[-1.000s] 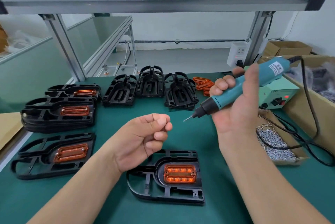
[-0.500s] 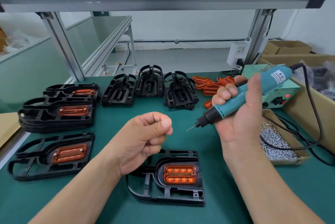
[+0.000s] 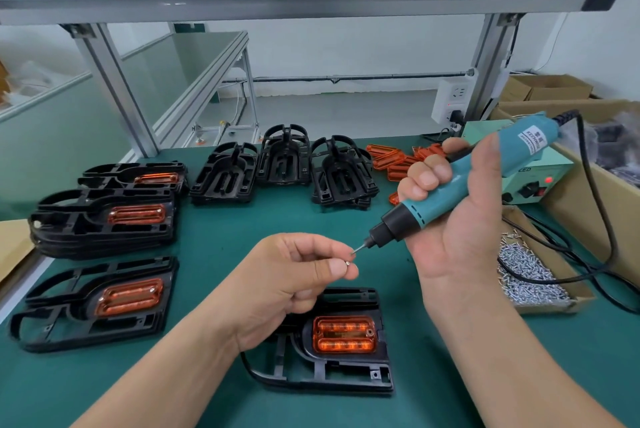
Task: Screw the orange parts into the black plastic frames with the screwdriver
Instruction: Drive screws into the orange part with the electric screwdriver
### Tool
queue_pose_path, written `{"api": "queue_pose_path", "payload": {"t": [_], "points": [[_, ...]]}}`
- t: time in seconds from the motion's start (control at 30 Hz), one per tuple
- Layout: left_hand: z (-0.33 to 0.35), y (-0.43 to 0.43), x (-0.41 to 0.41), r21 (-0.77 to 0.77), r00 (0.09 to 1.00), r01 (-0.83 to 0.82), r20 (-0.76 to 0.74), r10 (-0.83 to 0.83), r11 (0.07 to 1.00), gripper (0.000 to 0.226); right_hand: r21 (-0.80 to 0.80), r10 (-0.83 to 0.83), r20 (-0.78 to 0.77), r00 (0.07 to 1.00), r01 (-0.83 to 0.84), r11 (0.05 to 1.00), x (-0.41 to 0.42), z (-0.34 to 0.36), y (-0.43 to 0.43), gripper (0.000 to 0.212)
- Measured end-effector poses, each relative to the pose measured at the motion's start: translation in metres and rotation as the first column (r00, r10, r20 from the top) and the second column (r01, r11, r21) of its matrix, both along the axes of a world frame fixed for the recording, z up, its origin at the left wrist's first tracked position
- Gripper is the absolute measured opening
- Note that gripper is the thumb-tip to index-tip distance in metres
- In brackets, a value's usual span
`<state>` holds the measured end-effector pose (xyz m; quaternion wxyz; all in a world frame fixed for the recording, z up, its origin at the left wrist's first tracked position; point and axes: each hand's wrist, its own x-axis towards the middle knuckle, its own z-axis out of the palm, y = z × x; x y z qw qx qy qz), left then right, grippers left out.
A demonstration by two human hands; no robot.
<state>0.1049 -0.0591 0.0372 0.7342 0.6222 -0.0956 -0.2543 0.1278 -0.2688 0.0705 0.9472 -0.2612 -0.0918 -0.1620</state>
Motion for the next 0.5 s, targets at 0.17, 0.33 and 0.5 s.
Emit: {"api": "queue_pose_path", "payload": {"t": [0.17,0.33,0.5], "points": [[0.0012,-0.0004,-0.0004,-0.022,1.000,-0.010,-0.015,0.009,1.000,0.017,0.011,0.015,0.003,1.000,-0.015,1.000,0.0002,-0.0003,-0.0001,0.033],[0.0019,0.0007,-0.0006,-0.035,1.000,-0.016,-0.023,0.016,0.999,0.017,-0.014,0.025,-0.001,1.000,-0.025,1.000,-0.0006,-0.0011,0.0025,0.033],[0.0026,0.0002,-0.0008,-0.031,1.000,-0.014,-0.018,0.014,0.999,0.016,-0.013,0.032,0.000,0.999,-0.032,0.999,-0.0011,-0.0012,0.0025,0.033]]}}
